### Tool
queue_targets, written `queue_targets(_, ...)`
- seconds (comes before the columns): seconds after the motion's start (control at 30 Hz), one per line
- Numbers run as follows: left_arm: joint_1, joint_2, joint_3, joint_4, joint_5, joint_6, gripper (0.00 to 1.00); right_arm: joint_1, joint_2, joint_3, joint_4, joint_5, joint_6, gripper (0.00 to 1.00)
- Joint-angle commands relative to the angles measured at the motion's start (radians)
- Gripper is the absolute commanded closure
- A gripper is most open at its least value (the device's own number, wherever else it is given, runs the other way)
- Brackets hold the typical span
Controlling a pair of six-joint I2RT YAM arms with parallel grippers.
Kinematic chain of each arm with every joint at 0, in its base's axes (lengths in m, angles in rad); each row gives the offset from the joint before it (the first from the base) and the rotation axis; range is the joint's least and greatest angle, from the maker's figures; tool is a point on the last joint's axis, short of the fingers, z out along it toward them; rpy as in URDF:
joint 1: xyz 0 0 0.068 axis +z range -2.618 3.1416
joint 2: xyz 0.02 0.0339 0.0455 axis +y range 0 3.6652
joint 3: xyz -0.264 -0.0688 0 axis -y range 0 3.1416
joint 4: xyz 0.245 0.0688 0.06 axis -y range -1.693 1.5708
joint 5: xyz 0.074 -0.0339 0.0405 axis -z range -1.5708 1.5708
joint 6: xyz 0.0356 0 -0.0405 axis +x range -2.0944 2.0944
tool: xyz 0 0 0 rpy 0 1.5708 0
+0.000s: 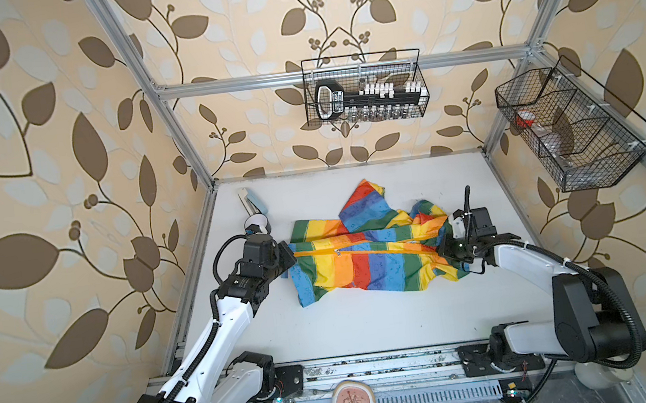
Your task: Zip up the jacket
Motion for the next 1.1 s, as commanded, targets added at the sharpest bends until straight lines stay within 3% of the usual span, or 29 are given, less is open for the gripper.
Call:
queue_targets(0.0,0.012,-0.029,0.003,-0.004,-0.048,0.011,1.00,0.004,0.005,-0.017,-0.008,0.074,-0.029,1.00)
queue_targets(0.17,0.012,-0.043,0.009,-0.011,-0.059,0.011,1.00,0.013,-0.019,-0.033,-0.050,0.134,-0.029,1.00)
queue_targets(0.57,0.012,-0.061,0.016,0.000,-0.058,0.006,1.00,0.075,-0.139,-0.105,-0.089,0.118,0.033,1.00)
queue_targets(1.03,0.016,-0.111,0.014,-0.039,-0.055,0.019,1.00,0.065,-0.059,-0.052,-0.081,0.152,0.033,1.00)
queue_targets(1.07,0.015,-0.109,0.010,-0.037,-0.048,0.013,1.00,0.055,-0.066,-0.052,-0.078,0.143,0.037,0.96)
